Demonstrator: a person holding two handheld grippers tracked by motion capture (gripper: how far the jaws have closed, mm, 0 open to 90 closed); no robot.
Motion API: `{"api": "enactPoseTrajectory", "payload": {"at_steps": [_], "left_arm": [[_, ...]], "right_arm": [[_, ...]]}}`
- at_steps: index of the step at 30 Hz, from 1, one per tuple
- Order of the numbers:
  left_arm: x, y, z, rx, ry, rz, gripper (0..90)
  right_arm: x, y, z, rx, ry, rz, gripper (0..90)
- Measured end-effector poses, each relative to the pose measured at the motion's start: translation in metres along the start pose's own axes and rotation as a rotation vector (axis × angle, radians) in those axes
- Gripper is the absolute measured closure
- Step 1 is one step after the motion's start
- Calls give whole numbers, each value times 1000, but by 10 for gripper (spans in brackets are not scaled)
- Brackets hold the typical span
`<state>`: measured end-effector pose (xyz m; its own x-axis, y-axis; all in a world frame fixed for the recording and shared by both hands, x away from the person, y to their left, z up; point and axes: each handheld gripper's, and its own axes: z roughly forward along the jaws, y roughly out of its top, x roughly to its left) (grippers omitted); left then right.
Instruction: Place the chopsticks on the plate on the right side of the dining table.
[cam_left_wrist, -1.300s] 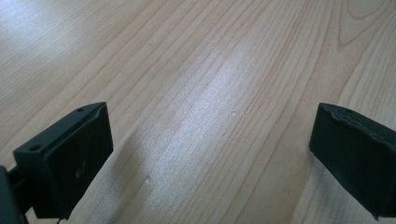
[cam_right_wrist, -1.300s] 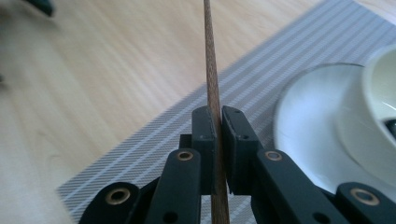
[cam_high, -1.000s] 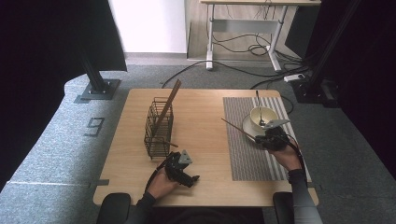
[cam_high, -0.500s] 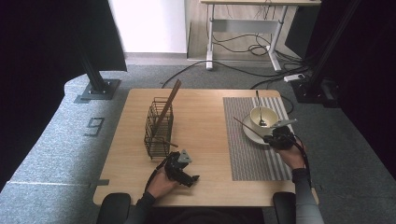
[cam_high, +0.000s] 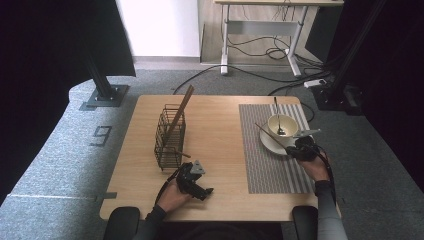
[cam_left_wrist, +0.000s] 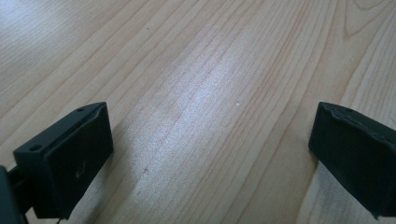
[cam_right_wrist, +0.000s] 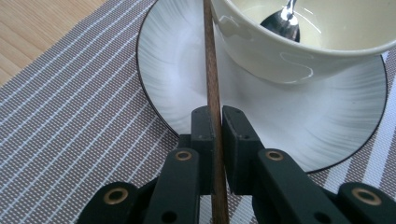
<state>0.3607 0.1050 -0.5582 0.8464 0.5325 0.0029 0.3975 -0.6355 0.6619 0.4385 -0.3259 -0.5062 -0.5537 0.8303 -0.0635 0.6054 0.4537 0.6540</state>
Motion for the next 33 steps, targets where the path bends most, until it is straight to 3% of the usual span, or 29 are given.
{"api": "enactPoseTrajectory", "payload": {"at_steps": [4, 8, 16, 18, 19, 20, 26, 33], "left_arm": [[0, 0, 0, 1, -5, 3, 0], [0, 0, 0, 2, -8, 6, 0], [0, 0, 0, 3, -12, 10, 0], [0, 0, 0, 3, -13, 12, 0], [0, 0, 0, 3, -14, 13, 0], [0, 0, 0, 3, -15, 14, 0], [-1, 0, 0, 3, -19, 18, 0], [-1, 0, 0, 1, -21, 18, 0]], "right_arm": [[-3, -3, 2, 24, -19, -2, 811], [-6, -6, 3, 7, -13, 10, 804], [-4, -5, 0, -4, -27, 3, 695], [-2, -3, -3, -19, -19, -1, 645], [2, -2, -5, -32, -10, -3, 580], [2, -2, -5, -32, -10, -3, 580], [14, 1, -4, -46, 58, -33, 356], [17, -3, 3, -20, 110, -41, 312]]}}
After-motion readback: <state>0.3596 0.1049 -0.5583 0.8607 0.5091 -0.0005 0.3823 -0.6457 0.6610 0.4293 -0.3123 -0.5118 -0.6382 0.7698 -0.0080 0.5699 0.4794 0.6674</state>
